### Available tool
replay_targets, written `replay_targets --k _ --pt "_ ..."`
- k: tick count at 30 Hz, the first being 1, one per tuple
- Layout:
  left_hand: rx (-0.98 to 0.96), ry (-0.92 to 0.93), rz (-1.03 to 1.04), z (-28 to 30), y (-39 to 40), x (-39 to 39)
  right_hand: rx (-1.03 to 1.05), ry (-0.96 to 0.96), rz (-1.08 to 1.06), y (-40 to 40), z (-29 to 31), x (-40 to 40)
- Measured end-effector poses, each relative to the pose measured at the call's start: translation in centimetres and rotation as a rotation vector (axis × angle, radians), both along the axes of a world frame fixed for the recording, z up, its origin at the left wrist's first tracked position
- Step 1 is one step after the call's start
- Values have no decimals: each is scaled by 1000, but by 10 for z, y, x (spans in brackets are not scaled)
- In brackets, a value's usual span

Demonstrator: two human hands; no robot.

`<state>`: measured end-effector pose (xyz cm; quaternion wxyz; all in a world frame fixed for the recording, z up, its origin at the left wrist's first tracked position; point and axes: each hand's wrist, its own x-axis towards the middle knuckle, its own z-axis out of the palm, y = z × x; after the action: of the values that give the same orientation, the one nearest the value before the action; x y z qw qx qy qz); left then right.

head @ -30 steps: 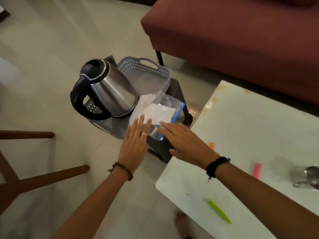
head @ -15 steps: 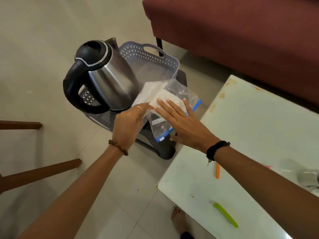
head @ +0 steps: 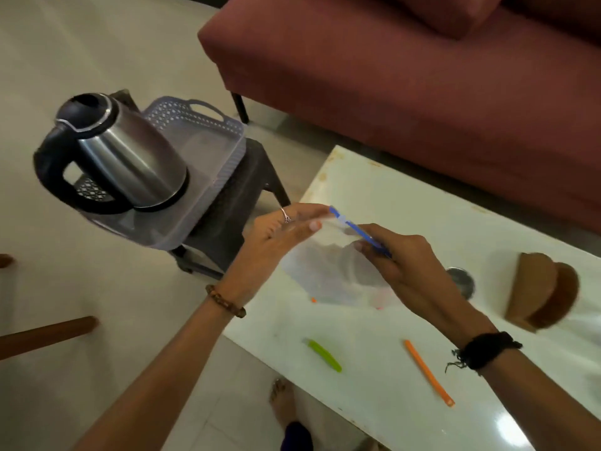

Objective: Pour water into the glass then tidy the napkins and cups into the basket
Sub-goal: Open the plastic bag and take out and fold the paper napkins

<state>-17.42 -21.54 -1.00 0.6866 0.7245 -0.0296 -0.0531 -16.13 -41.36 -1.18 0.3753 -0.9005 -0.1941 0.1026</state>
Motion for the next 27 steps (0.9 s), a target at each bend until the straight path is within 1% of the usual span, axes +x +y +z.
replay_targets --k 3,6,8,10,13,15,20,23,25,27 --pt "-146 -18 42 -2 -53 -12 86 141 -32 -45 7 -15" --pt "-147 -38 82 -2 -92 -18 111 254 -4 -75 13 -30" --pt "-163 -23 81 -2 -113 -21 125 294 -7 -88 15 -39" --pt "-172 -2 61 -5 -128 -23 158 241 -60 -94 15 -44" --pt "-109 37 10 -12 -146 -27 321 95 -254 -101 13 -47" --pt "-76 63 4 -17 -156 -30 360 20 -313 -104 12 -49" --pt "-75 109 27 -24 -172 -37 406 17 -385 -113 3 -56" --pt "-70 122 68 -27 -173 -33 388 32 -399 -123 -4 -60" --pt "-109 136 181 -29 -165 -26 328 28 -403 -135 -11 -66" --pt "-150 146 307 -32 -151 -19 216 -8 -372 -151 -16 -75"
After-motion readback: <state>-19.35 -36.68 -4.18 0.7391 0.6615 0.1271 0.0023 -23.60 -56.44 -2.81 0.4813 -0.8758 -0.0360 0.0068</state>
